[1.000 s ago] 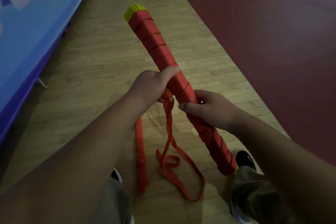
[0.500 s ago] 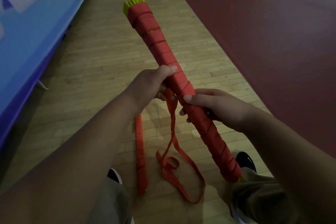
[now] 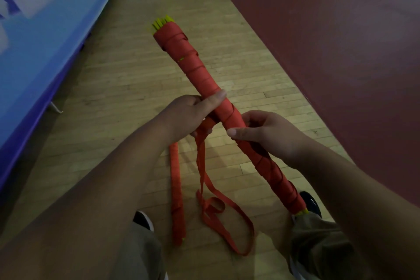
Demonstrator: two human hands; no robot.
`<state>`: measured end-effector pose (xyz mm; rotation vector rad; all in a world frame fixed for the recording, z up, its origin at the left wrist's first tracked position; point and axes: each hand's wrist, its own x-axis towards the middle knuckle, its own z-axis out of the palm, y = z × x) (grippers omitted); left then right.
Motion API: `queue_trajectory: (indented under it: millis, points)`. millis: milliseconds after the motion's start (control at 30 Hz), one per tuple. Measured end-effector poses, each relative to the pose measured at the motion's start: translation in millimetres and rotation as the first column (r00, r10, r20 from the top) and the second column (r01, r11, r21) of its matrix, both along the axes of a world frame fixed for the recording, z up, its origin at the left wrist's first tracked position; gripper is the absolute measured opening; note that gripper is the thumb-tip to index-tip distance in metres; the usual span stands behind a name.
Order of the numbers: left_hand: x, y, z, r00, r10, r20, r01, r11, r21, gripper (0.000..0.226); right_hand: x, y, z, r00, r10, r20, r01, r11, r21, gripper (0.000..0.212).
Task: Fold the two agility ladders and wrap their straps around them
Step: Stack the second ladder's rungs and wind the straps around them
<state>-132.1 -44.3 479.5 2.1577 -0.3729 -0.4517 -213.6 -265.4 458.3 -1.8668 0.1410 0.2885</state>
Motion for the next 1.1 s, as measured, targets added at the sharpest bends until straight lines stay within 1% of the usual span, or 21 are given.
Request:
queue_trajectory:
  millis: [100, 200, 367, 533, 633, 733, 867, 933, 1100]
  points:
    - [0.8, 2.0, -1.6, 1.0, 0.006, -0.016, -0.005, 0.999, 0.046, 0.076, 0.5, 0.7, -1.1, 1.0, -0.022, -0.01, 0.022, 1.0, -0.014, 0.031]
    - [0.9, 2.8, -1.4, 0.999, 0.036, -0.021, -0.035, 0.998, 0.053, 0.079, 0.9, 1.8, -2.7, 0.999, -0.05, -0.015, 0.049, 0.998, -0.033, 0.033]
    - [-1.4, 1.4, 4.3, 0.998, 0.064, -0.007, -0.064, 0.995, 0.075, 0.072, 2.3, 5.6, -3.8, 0.993, -0.113, 0.034, 0.116, 0.99, -0.08, 0.036]
    - [-0.8, 2.6, 3.6, 0.997, 0.079, 0.005, -0.079, 0.996, 0.042, 0.066, 3.6, 6.8, -3.5, 0.991, -0.127, 0.044, 0.132, 0.981, -0.14, 0.038]
    - [0.7, 2.4, 3.7, 0.994, 0.113, 0.003, -0.113, 0.994, 0.012, 0.069, 3.1, 7.6, -5.1, 0.99, -0.132, 0.038, 0.136, 0.981, -0.135, 0.039]
    - [3.3, 2.1, 2.2, 0.985, 0.171, 0.035, -0.171, 0.985, 0.009, 0.071, 3.1, 9.6, -5.3, 0.987, -0.148, 0.055, 0.154, 0.979, -0.135, 0.038]
    - [4.3, 4.1, 0.2, 0.988, 0.145, 0.051, -0.148, 0.987, 0.054, 0.069, 4.7, 10.5, -7.1, 0.985, -0.153, 0.083, 0.167, 0.961, -0.219, 0.038]
    - [5.1, 5.3, 0.0, 0.992, 0.127, 0.022, -0.129, 0.989, 0.072, 0.063, 5.4, 9.6, -9.0, 0.984, -0.153, 0.091, 0.172, 0.952, -0.254, 0.039]
    - [2.0, 3.6, 2.5, 0.983, 0.083, -0.162, -0.066, 0.992, 0.105, 0.057, 4.4, 6.8, -10.9, 0.984, -0.151, 0.092, 0.171, 0.949, -0.266, 0.041]
